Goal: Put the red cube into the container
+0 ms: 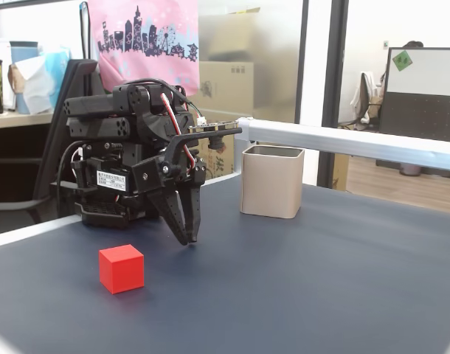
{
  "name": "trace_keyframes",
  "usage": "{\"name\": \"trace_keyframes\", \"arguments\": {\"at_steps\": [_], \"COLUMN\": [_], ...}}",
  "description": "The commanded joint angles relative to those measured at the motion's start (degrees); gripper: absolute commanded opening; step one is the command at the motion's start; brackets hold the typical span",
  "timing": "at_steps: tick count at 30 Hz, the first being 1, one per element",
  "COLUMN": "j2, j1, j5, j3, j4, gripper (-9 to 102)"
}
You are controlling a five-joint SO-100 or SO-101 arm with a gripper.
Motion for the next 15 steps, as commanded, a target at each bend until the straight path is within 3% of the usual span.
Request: {"name": "trace_keyframes", "arguments": {"at_steps": [1,15], "j2": [4.4,4.4], "j1": [-0.5,-0.5], "j5": [0.0,0.3], "j3": [0.6,0.6], "j4": [0.2,0.2], "gripper": [0,0]}}
